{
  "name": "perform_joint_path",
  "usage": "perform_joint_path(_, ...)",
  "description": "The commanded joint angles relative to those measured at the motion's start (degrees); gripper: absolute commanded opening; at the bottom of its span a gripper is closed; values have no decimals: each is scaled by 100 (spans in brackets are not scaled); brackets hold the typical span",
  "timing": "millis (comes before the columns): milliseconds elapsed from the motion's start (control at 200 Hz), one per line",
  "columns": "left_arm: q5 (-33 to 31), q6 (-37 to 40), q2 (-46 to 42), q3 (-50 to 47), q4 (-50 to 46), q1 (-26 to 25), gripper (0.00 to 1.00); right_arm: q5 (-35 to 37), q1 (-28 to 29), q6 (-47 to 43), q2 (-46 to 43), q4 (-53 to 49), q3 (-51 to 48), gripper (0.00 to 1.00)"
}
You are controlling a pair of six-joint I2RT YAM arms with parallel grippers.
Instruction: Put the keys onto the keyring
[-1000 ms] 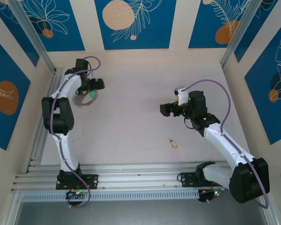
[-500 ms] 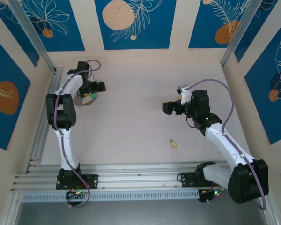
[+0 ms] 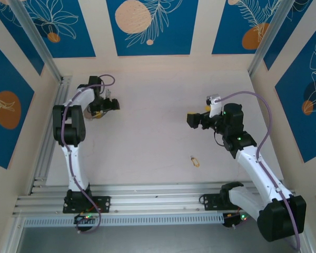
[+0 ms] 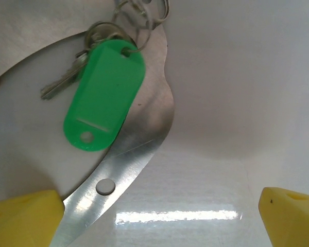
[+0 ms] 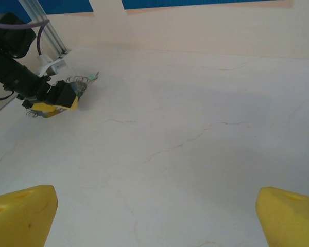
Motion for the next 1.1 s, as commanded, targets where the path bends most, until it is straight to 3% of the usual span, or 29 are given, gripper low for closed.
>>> perform_joint_path(0, -19, 70, 42, -331, 12, 36, 100, -118, -86, 91, -112, 37, -125, 99)
perform_joint_path(55, 81, 74, 27, -335, -47, 24, 87, -146, -90, 107, -112, 42, -117, 99)
perform_joint_path(115, 101, 75, -15, -363, -95, 6, 84, -157, -103, 108, -117, 28, -106, 99)
perform_joint_path(275, 274, 85, -198, -680, -151, -51, 97, -147, -106, 89, -213, -34, -81, 99)
perform_joint_path(560, 694, -101, -891, -1965, 175, -468, 98, -43, -161, 58, -629, -193, -117, 99)
perform_joint_path(785, 944, -514, -1751, -3481, 644, -1156, 99, -15, -169, 64, -776, -236, -134, 99)
perform_joint_path(1090, 1040, -1545, -2802, -5035, 1167, -2647, 100, -19, -194, 98, -815, -203, -178, 99)
